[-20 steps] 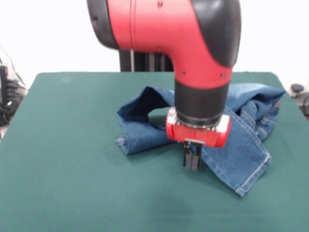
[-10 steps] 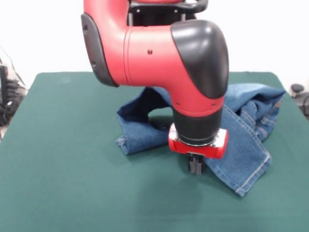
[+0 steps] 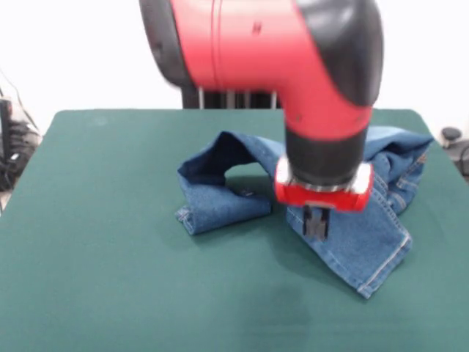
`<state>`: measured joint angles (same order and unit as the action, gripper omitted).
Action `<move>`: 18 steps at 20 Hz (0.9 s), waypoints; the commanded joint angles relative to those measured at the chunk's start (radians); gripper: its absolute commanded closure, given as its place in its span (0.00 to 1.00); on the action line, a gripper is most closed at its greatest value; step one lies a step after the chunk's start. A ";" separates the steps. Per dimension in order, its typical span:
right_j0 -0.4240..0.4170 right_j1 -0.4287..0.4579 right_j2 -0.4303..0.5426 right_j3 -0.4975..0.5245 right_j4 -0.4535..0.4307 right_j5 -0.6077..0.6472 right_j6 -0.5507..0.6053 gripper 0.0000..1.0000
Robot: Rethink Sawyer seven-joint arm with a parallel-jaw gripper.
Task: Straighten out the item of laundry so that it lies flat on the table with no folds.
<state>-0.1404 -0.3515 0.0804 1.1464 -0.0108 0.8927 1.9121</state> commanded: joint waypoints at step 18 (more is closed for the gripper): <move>0.069 -0.305 0.028 0.246 0.042 0.241 0.088 1.00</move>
<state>-0.1059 -0.6311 0.0681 1.1714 0.0025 1.0910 1.9121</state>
